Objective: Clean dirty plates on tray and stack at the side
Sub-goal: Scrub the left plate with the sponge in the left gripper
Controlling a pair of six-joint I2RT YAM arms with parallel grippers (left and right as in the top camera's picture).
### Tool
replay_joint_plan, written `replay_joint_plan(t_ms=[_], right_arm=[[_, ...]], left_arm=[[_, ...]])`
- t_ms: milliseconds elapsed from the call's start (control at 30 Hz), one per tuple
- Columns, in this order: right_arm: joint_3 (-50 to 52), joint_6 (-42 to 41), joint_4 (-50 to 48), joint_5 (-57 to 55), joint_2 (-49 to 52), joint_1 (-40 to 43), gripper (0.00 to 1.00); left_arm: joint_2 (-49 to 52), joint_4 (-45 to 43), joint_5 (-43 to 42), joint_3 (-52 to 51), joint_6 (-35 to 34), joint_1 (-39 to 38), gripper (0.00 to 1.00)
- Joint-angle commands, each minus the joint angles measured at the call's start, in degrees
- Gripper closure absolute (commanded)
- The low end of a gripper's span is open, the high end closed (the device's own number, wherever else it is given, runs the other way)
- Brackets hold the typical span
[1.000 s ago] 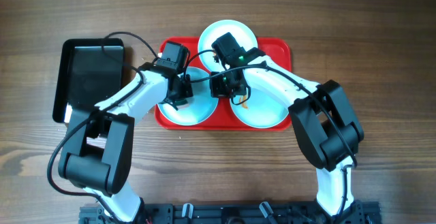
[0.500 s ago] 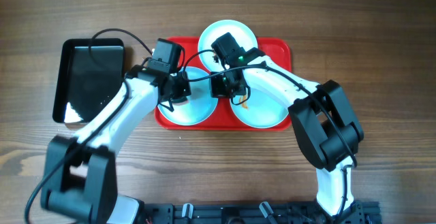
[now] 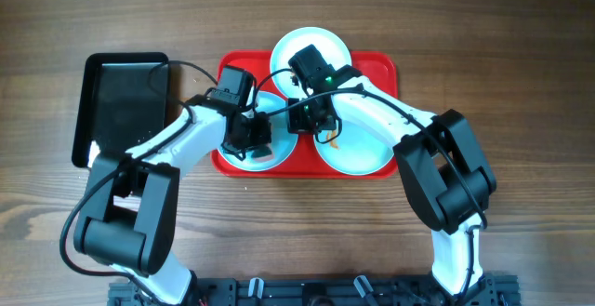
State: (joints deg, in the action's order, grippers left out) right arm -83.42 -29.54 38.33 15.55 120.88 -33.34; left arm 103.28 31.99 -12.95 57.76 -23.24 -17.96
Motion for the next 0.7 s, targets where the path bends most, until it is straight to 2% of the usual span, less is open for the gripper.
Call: replay_joint_plan(t_ms=[0, 33, 167, 267, 333, 433, 500, 567, 667], right_arm=[[-0.85, 0.00, 0.09, -0.98, 1.53, -0.35, 0.96], [-0.85, 0.00, 0.07, -1.01, 1.53, -0.35, 0.96], [-0.85, 0.00, 0.11, -1.18, 1.53, -0.35, 0.96], [-0.85, 0.22, 0.26, -1.18, 1.53, -0.35, 0.96], [-0.85, 0.20, 0.28, -1.18, 1.53, -0.35, 0.96], [-0.85, 0.17, 0.13, -1.18, 1.53, -0.35, 0.96], [-0.85, 0.15, 0.13, -1.18, 1.53, -0.35, 0.96], [-0.85, 0.09, 0.07, -1.18, 1.53, -0.35, 0.96], [-0.85, 0.02, 0.11, -1.18, 1.53, -0.35, 0.96]], left_arm=[[2.49, 3.69, 20.44, -1.62, 0.11, 0.11, 0.96], [2.49, 3.28, 25.29, -1.62, 0.09, 0.11, 0.96], [2.49, -2.78, 33.75, -1.62, 0.07, 0.13, 0.96], [1.70, -5.46, 34.18, -1.11, 0.07, 0.07, 0.96], [-0.72, -4.96, 28.70, -0.24, 0.07, 0.00, 0.96], [-6.80, -5.05, 9.99, -0.09, 0.09, 0.00, 0.96], [-7.74, -5.01, 0.42, -0.11, -0.07, 0.00, 0.96], [-6.64, -4.96, -1.95, -0.76, -3.50, -0.22, 0.96], [-3.52, -5.49, -2.03, -1.31, -4.24, -1.09, 0.96]])
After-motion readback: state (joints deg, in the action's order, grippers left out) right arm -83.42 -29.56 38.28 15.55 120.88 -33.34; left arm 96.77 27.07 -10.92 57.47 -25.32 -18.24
